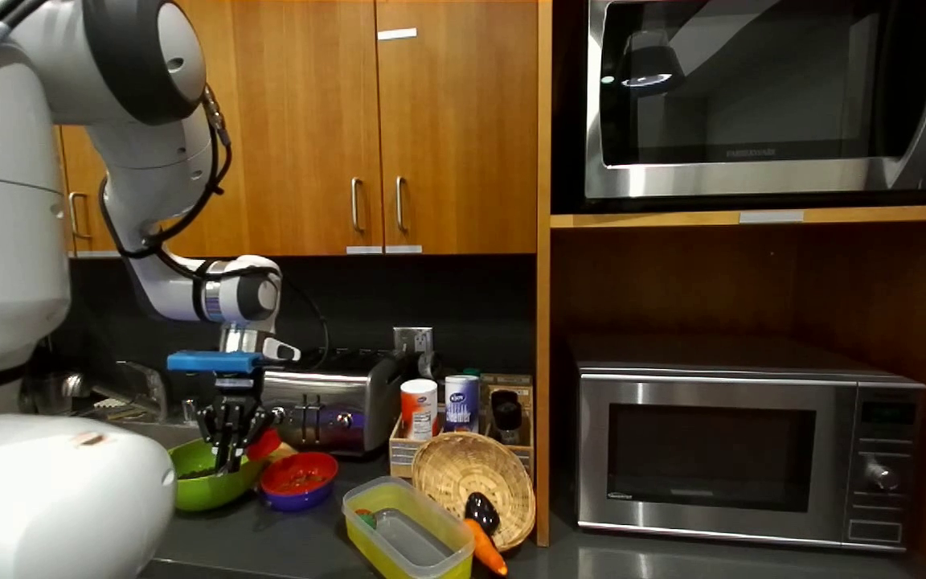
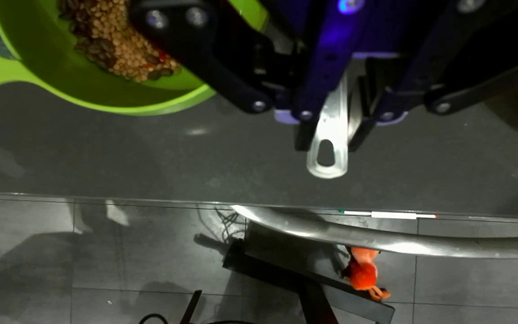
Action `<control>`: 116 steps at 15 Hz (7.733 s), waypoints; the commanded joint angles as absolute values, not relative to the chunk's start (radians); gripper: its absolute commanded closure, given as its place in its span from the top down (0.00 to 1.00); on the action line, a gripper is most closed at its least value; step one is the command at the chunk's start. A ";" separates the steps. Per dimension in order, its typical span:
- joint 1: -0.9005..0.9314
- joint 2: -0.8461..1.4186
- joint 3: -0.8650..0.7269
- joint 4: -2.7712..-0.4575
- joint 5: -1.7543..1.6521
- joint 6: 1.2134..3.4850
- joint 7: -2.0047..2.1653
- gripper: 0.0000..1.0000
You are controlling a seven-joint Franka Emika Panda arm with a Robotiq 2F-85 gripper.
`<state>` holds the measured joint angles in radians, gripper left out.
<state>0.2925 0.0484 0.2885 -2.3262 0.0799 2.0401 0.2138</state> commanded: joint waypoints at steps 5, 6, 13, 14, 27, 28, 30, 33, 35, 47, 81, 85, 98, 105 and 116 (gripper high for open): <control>0.323 0.049 0.311 -2.276 0.010 2.065 0.264 0.05; 0.329 0.056 0.315 -2.266 -0.009 2.071 0.268 0.05; 0.357 0.127 0.329 -2.176 -0.129 2.062 0.292 0.05; 0.356 0.151 0.327 -2.150 -0.114 2.035 0.275 0.05; 0.327 0.438 0.305 -1.782 0.138 1.545 0.026 0.05; 0.329 0.449 0.304 -1.766 0.142 1.527 0.022 0.05; 0.329 0.473 0.303 -1.730 0.151 1.489 0.011 0.05; 0.323 0.507 0.305 -1.682 0.178 1.423 -0.026 0.05; 0.319 0.530 0.307 -1.651 0.199 1.374 -0.061 0.05; 0.317 0.665 0.275 -1.485 0.237 1.216 -0.135 0.05; 0.357 0.722 0.326 -1.798 0.549 1.940 -0.004 0.05; 0.341 0.654 0.335 -1.901 0.570 2.019 -0.007 0.05; 0.357 0.447 0.371 -2.210 0.599 2.361 0.027 0.05; 0.358 0.383 0.398 -2.294 0.599 2.428 0.065 0.05; 0.381 0.255 0.415 -2.342 0.583 2.372 0.179 0.05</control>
